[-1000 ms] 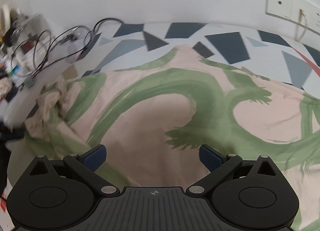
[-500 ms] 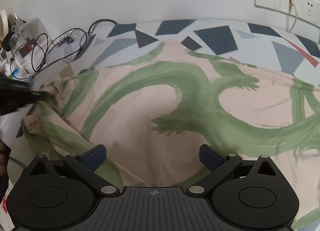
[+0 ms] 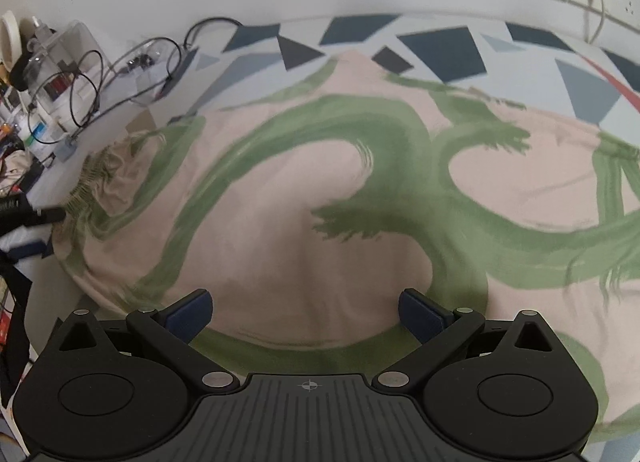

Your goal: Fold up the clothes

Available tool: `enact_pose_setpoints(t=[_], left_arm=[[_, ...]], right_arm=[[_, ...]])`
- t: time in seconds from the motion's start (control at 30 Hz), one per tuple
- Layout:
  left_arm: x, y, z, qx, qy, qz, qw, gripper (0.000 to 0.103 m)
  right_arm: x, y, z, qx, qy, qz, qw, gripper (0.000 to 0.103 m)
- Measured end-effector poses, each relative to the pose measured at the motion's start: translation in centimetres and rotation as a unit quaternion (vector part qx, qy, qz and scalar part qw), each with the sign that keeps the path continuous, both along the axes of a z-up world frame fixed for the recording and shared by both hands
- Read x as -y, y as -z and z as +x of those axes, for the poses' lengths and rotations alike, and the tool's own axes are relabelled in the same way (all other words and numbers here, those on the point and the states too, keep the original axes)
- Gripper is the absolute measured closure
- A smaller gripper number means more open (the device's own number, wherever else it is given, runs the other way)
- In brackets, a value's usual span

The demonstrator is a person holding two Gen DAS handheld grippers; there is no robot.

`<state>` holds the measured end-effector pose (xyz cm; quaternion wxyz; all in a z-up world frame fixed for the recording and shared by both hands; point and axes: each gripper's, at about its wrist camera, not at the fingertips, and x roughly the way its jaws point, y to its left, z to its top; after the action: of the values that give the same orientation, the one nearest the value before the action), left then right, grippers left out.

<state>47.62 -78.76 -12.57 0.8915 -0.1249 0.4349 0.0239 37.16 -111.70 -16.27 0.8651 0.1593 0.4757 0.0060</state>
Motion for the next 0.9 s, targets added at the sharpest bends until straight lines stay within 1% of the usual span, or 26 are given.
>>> enact_pose_setpoints(t=[0.07,0.13,0.17,0.2,0.23,0.3,0.33,0.4,0.43,0.47,0.5,0.53,0.6,0.67,0.73,0.9], left_arm=[[1.0,-1.1,-0.2,0.027,0.014,0.022,0.9993,0.033],[2.7,-2.1,-0.5,0.046,0.055,0.031,0.997,0.033],[3.9,-2.1,-0.8,0.046,0.082,0.037,0.9949,0.03],[5.1,-2.0,-1.1,0.046,0.11,0.043,0.9919,0.025],[6.3,-1.8,-1.5,0.045,0.138,0.049,0.9881,0.023],[8.9,-1.1,-2.2,0.036,0.189,0.068,0.979,0.022],[9.7,-0.6,-2.5,0.027,0.206,0.067,0.9759,0.021],[10.5,0.6,-3.0,0.003,0.235,0.048,0.9707,0.014],[10.6,1.2,-3.2,-0.008,0.238,0.051,0.9698,0.014],[10.6,2.0,-3.3,-0.018,0.238,0.064,0.9691,0.014],[10.6,2.8,-3.4,-0.028,0.236,0.079,0.968,0.012],[10.4,3.0,-3.6,-0.028,0.235,0.083,0.9681,0.01],[10.1,3.2,-3.9,-0.027,0.232,0.086,0.9685,0.009],[10.5,2.9,-3.9,-0.033,0.229,0.089,0.9687,0.009],[11.5,2.4,-3.9,-0.029,0.231,0.086,0.9687,0.009],[17.0,1.1,-4.2,-0.003,0.275,0.07,0.9589,0.008]], right_arm=[[-0.1,0.1,-0.3,-0.001,0.0,-0.008,1.0,0.003],[-0.3,0.3,-0.6,-0.004,-0.009,-0.025,1.0,0.002],[-0.7,0.4,-0.9,-0.007,-0.021,-0.042,0.999,0.001],[-1.0,0.5,-1.2,-0.009,-0.031,-0.059,0.998,0.001],[-1.3,0.6,-1.5,-0.012,-0.04,-0.077,0.996,0.001],[-1.7,0.9,-2.4,-0.017,-0.044,-0.12,0.992,0.001],[-1.8,1.0,-3.0,-0.018,-0.039,-0.138,0.99,0.001],[-0.8,0.8,-4.4,-0.014,-0.017,-0.146,0.989,0.001],[0.0,0.7,-5.1,-0.014,0.0,-0.143,0.99,0.001],[1.2,0.7,-5.8,-0.018,0.024,-0.133,0.991,0.001],[2.5,0.6,-6.5,-0.02,0.05,-0.125,0.991,0.001],[3.8,0.5,-7.2,-0.02,0.079,-0.121,0.989,0.001],[6.1,0.1,-8.6,-0.009,0.134,-0.119,0.984,0.001],[8.2,-0.2,-9.8,0.005,0.18,-0.127,0.975,0.001],[9.7,0.2,-10.7,0.002,0.197,-0.132,0.972,0.001],[13.3,1.0,-13.0,-0.006,0.239,-0.144,0.96,0.001]])
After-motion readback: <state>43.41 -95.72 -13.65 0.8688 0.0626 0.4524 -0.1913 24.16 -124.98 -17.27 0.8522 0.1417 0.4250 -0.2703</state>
